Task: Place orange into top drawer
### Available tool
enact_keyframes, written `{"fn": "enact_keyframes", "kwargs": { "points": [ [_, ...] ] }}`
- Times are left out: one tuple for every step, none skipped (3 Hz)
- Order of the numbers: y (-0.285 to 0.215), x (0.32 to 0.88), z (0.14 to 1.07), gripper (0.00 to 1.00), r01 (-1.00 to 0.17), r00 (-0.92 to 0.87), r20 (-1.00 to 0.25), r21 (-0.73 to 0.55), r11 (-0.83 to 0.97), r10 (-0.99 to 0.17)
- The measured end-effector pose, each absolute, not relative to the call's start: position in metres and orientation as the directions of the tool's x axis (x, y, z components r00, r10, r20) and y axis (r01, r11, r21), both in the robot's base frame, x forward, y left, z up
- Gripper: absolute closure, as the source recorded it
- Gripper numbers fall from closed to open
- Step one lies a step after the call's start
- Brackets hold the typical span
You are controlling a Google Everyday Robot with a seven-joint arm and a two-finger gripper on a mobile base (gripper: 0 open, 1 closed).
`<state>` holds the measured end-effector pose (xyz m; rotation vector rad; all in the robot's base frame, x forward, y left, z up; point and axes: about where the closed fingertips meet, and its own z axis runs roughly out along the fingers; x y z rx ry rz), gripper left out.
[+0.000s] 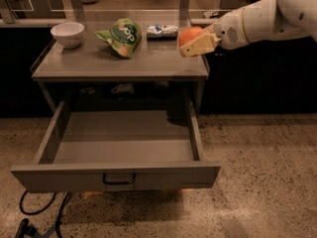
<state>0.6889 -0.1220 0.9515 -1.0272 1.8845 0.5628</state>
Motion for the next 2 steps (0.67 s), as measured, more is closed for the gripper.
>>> {"fn": "enact_keyframes", "kwargs": {
  "points": [
    [-0.102,0.635,0.916,1.0,-0.876,-0.285,-0.856,0.049,0.479,-0.432],
    [-0.076,0.579,0.849,1.0,-0.91,-0.351,-0.797,0.169,0.378,-0.491]
  ]
}}
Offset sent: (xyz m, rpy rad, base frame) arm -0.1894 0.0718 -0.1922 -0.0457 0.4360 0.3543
